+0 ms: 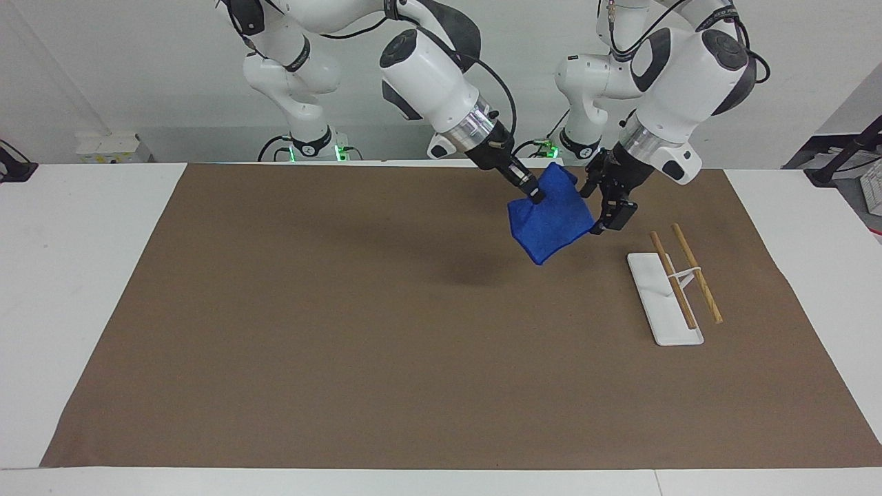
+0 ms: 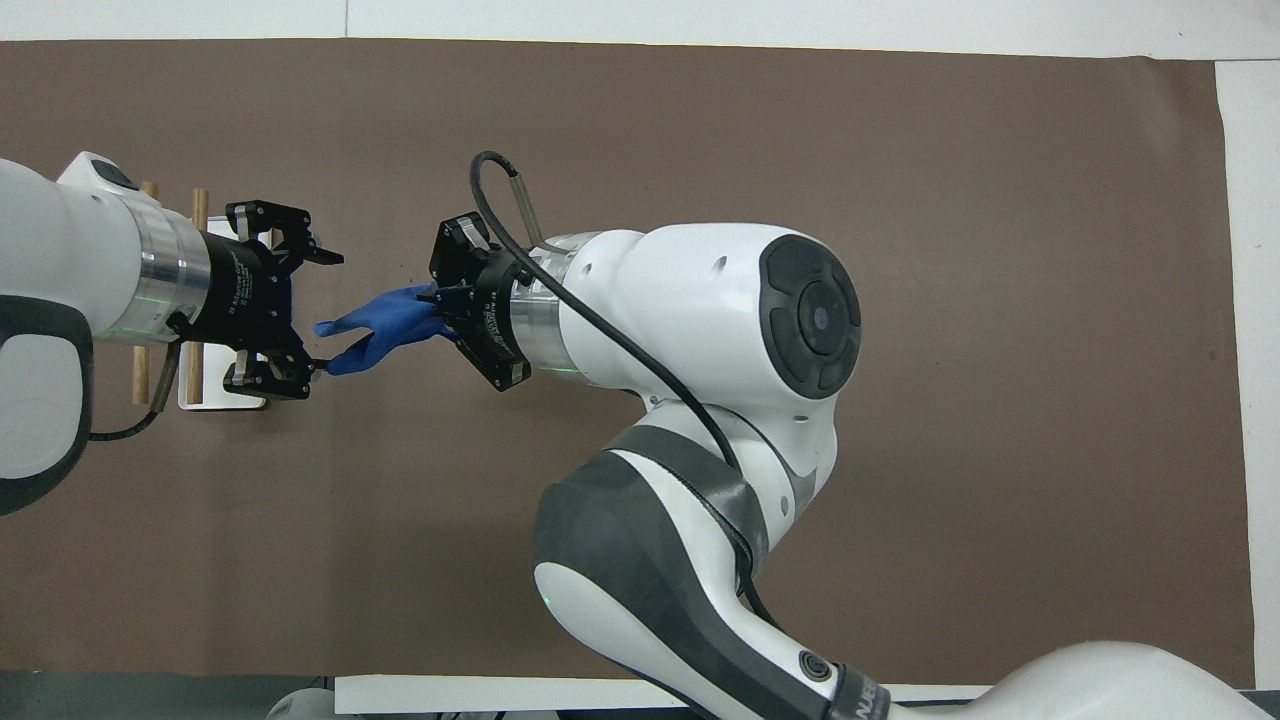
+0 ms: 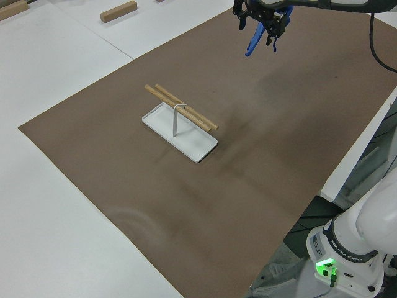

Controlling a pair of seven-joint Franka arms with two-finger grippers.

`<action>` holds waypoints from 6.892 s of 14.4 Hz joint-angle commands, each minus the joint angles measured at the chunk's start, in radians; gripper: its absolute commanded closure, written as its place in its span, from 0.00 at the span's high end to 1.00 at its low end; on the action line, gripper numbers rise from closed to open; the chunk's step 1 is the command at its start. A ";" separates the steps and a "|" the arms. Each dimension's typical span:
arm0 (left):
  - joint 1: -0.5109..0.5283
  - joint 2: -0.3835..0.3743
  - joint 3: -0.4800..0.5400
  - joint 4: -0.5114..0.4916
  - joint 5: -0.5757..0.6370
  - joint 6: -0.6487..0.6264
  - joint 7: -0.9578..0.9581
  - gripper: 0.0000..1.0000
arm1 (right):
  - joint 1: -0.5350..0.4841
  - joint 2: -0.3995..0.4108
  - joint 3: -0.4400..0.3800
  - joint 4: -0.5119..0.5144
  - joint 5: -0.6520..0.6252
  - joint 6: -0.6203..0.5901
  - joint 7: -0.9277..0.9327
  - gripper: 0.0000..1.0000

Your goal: Right arm passes towel to left arm to hang

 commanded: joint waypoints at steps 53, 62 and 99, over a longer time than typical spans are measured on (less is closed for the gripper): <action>0.367 -0.042 0.018 -0.157 -0.053 0.422 0.965 0.01 | 0.118 -0.349 -1.019 -0.053 -0.324 -0.829 -1.715 0.99; 0.450 0.004 0.023 -0.156 -0.053 0.520 1.121 0.02 | 0.118 -0.335 -0.973 -0.013 -0.324 -0.867 -1.682 0.99; 0.204 0.139 0.012 0.522 0.265 -0.650 1.565 1.00 | 0.119 -0.364 -0.982 -0.030 -0.324 -0.875 -1.687 0.99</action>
